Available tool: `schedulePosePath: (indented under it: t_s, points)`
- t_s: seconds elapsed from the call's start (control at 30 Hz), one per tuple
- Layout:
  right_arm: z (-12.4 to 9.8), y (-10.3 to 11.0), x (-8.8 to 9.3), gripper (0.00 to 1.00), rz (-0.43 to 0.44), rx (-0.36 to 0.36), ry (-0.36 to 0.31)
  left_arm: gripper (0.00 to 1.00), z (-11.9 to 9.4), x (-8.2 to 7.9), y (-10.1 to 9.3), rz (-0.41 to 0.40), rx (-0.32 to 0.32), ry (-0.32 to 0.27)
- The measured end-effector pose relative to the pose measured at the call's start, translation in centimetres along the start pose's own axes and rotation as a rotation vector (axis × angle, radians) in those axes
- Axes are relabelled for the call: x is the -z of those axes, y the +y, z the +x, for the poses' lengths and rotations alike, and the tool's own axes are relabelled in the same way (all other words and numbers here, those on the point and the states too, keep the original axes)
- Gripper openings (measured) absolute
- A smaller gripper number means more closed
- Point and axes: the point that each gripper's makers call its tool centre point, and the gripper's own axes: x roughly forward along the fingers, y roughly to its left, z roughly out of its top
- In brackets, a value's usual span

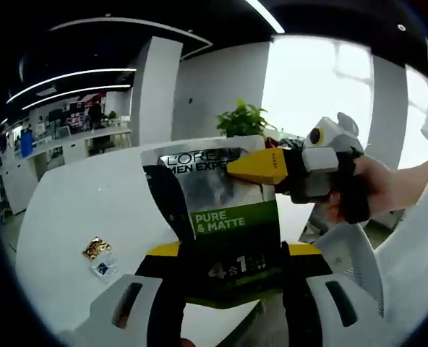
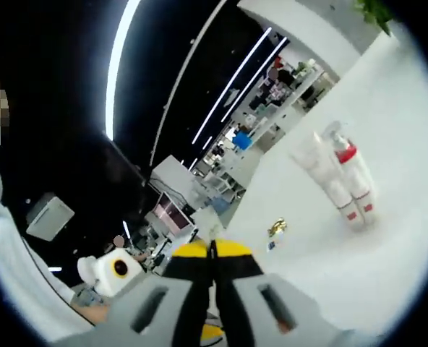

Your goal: Arrange the skincare products in the storage area until every visible bottle or jar stands upright without overlapping.

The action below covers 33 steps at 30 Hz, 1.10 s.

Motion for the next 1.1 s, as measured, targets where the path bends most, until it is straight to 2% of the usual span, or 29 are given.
schedulePosePath:
  t_s: [0.2,0.3,0.37,0.4,0.47,0.5,0.63,0.7,0.8,0.9,0.97,1.0,1.1]
  points:
    - [-0.8,-0.3,-0.9,0.01,0.000,-0.002,-0.009,0.63,-0.6,-0.5,0.4,-0.006,0.016,-0.007]
    - [-1.2,1.0,-1.2,0.01,0.029,-0.081,0.001,0.69,-0.9,-0.5,1.3,-0.038,0.033,-0.006]
    - [-1.5,2.4,-1.5,0.01,0.041,-0.161,0.008,0.70,-1.0,-0.5,1.1,-0.053,0.080,0.011]
    - [-1.7,3.5,-1.6,0.01,0.041,-0.215,0.016,0.69,-1.1,-0.5,0.7,-0.090,0.140,0.020]
    - [-2.0,4.7,-1.6,0.01,0.038,-0.269,0.038,0.68,-1.5,-1.1,-0.3,-0.152,0.252,0.014]
    - [-2.1,5.4,-1.4,0.01,0.037,-0.305,0.059,0.66,-1.7,-1.5,-0.4,-0.155,0.275,0.001]
    - [-1.9,6.2,-1.0,0.01,0.032,-0.338,0.097,0.52,-2.8,-3.0,-2.1,-0.202,0.427,-0.032]
    - [-1.8,6.2,-0.9,0.01,0.033,-0.342,0.100,0.43,-3.1,-3.6,-2.6,-0.212,0.467,-0.052]
    - [-1.7,6.1,-0.9,0.01,0.051,-0.345,0.097,0.27,-3.4,-3.8,-2.3,-0.221,0.459,-0.073]
    - [-1.8,5.7,-1.5,0.01,0.057,-0.340,0.072,0.18,-4.0,-4.4,-2.7,-0.279,0.482,-0.112]
    - [-1.8,5.3,-1.8,0.01,0.033,-0.319,0.068,0.05,-4.7,-5.4,-3.1,-0.311,0.517,-0.170]
    - [-1.8,5.2,-1.9,0.01,0.025,-0.317,0.071,0.01,-5.2,-6.0,-3.6,-0.353,0.546,-0.198]
    - [-1.4,5.5,-2.4,0.01,-0.004,-0.329,0.058,0.00,-5.2,-5.9,-3.6,-0.366,0.530,-0.191]
